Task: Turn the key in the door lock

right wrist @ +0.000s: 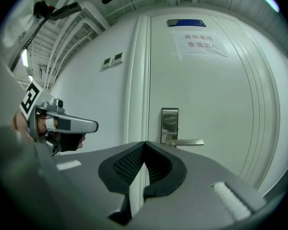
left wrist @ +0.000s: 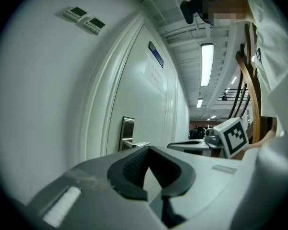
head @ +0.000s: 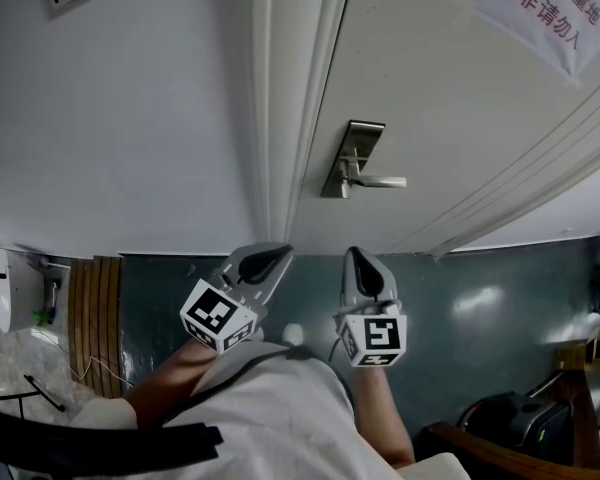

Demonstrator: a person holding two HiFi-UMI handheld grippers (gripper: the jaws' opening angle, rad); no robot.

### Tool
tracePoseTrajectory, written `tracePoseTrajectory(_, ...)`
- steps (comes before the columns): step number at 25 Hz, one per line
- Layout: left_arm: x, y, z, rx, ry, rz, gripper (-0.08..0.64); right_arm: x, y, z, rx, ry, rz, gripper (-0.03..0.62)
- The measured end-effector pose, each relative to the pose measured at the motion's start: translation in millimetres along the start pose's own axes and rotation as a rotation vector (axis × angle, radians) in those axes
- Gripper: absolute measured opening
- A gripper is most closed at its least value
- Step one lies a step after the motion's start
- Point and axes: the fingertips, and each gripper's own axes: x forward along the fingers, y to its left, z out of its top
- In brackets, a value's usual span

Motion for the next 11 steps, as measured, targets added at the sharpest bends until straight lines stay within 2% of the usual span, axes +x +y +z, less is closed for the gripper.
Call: tracePoseTrajectory(11, 2.9, 5.3, -6.3, -0.011, 0.01, 0.008, 0.006, 11.6, -2.5, -3.2, -0.038, 0.019, 0.012, 0.008)
